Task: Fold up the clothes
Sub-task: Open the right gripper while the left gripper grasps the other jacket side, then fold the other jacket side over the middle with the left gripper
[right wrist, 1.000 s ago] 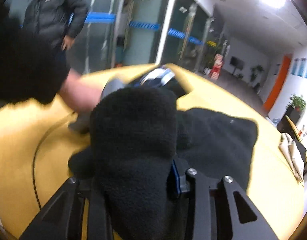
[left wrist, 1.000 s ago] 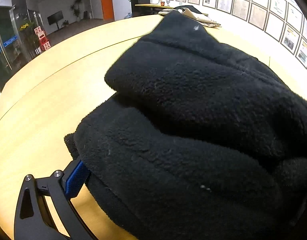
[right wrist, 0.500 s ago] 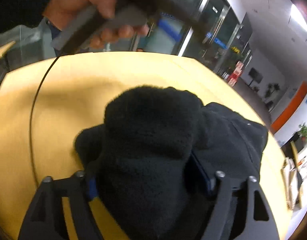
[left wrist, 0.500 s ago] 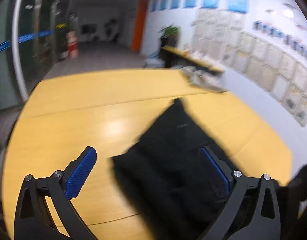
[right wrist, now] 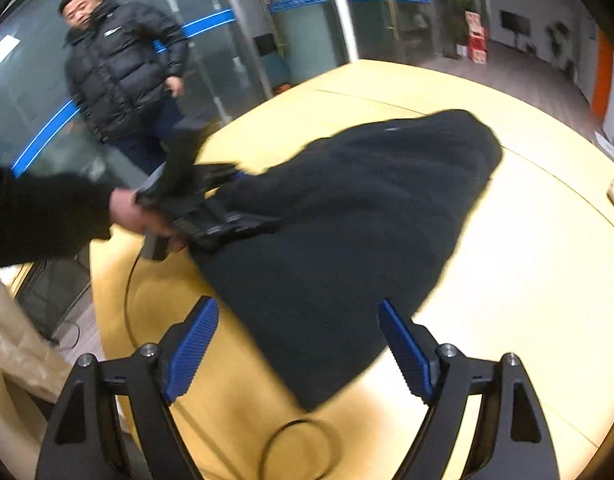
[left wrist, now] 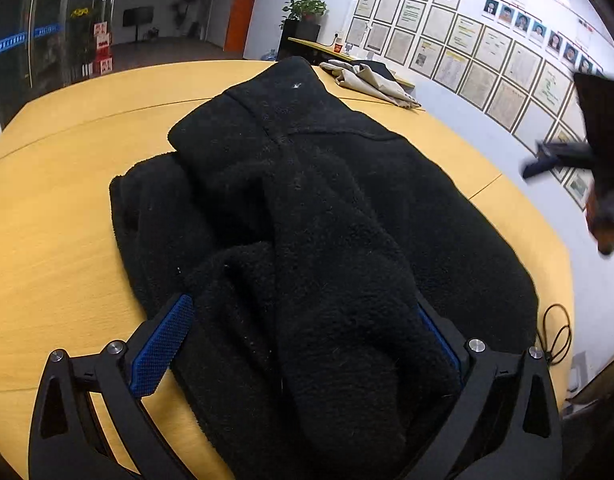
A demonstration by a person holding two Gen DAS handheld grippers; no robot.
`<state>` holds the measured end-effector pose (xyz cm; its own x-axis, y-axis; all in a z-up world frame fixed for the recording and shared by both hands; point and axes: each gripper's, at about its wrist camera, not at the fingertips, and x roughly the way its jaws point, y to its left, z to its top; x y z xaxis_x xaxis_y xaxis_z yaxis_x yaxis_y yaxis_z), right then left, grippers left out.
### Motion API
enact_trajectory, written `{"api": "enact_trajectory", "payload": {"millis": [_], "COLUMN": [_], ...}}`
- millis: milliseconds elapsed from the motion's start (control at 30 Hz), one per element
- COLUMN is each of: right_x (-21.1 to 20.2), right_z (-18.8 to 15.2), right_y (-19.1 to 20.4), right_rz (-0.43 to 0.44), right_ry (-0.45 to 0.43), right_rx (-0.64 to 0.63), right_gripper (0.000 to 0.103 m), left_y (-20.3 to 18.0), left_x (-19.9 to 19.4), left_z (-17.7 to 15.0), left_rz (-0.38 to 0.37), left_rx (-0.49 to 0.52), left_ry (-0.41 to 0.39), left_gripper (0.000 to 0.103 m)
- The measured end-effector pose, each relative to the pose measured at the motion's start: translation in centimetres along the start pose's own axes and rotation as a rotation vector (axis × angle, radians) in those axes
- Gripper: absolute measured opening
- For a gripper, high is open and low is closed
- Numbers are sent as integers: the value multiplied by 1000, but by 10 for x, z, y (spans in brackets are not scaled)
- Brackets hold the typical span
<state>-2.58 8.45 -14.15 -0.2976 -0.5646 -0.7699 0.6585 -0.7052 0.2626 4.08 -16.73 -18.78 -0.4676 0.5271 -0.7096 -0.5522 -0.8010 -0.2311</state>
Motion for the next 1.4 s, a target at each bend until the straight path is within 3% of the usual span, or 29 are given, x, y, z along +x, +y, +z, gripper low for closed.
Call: {"api": "enact_trajectory", "payload": {"millis": [133, 233, 367, 467, 767, 1033, 1133, 1167, 1233, 1300, 1400], "right_x": [9, 30, 54, 76, 102, 114, 110, 106, 95, 77, 43], "right_z": [27, 58, 65, 63, 44, 12, 2, 1, -3, -4, 5], "right_y": [-29, -32, -56, -84, -125, -128, -124, -120, -111, -94, -59], "right_rz": [8, -10, -3, 49, 121, 148, 155, 139, 103, 49, -40], "right_ry": [30, 107, 152, 185, 153, 196, 182, 180, 165, 126, 48], "right_rx": [69, 81, 136, 230, 300, 360, 392, 389, 381, 354, 265], "right_gripper": [86, 86, 90, 91, 103, 103, 103, 101, 86, 54, 48], "left_y": [-1, 0, 9, 18, 57, 54, 49, 48, 46, 42, 34], "left_x": [-3, -30, -55, -10, 24, 35, 30, 28, 22, 10, -12], "left_z": [11, 14, -12, 1, -29, -33, -34, -34, -34, -30, -10], "left_rz": [32, 99, 152, 96, -126, -239, -260, -264, -273, -269, -261], "left_rx": [-26, -92, -265, -414, -683, -726, -746, -755, -772, -760, -699], "left_ry": [40, 57, 84, 107, 217, 310, 294, 285, 266, 246, 207], "left_gripper": [103, 103, 103, 103, 103, 103, 102, 94, 80, 68, 64]}}
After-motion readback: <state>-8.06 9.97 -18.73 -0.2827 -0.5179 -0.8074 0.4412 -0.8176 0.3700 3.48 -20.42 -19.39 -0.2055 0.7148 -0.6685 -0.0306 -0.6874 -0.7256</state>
